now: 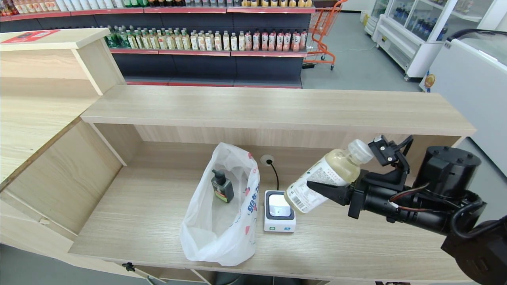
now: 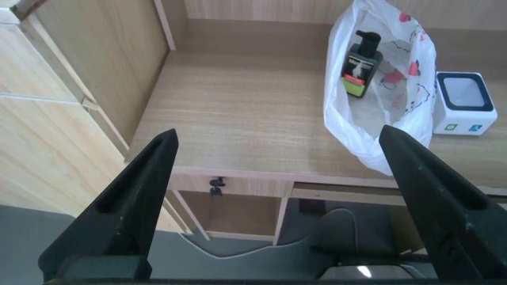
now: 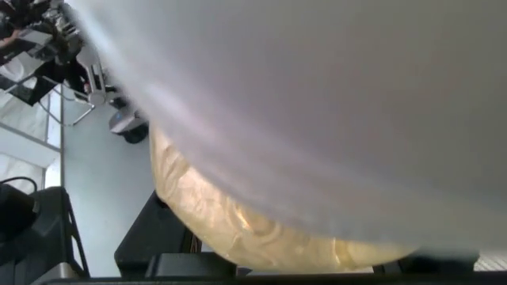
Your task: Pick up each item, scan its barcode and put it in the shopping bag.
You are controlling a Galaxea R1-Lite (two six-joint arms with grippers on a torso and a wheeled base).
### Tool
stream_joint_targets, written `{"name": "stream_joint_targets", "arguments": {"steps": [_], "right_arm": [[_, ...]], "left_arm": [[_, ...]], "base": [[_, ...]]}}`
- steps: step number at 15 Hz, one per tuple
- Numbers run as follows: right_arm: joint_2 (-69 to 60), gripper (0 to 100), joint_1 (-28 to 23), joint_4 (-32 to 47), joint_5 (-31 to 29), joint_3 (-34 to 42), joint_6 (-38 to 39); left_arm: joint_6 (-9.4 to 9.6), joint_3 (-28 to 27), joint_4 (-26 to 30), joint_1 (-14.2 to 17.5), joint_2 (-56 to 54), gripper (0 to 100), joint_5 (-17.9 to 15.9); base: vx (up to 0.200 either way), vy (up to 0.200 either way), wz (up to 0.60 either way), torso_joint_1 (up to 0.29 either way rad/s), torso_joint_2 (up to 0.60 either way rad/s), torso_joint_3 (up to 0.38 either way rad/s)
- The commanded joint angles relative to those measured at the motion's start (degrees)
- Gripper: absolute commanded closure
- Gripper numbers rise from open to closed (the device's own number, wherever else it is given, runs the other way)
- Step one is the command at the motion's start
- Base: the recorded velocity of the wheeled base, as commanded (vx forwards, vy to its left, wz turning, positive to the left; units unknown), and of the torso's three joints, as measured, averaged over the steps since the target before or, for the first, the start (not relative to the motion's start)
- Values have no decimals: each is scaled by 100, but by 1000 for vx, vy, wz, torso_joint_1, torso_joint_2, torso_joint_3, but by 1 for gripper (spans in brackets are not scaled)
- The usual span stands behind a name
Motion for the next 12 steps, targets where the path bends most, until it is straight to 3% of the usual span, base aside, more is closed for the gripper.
{"name": "stream_joint_targets", "arguments": {"steps": [1,7,12], "right_arm": [[146,100,139,7,5,-30,-16],[673,100,544,-20,-13,-197,-34],[1499,100,799,-697,-13,-381,-60]], "left_arm": [[2,0,-1,3,-2,0,0],[-7,0,-1,3,-2,0,0],[-7,0,-1,3,-2,0,0]], "base": [[0,0,0,0,0,0],[0,200,0,1,2,2],[0,0,0,0,0,0]]}}
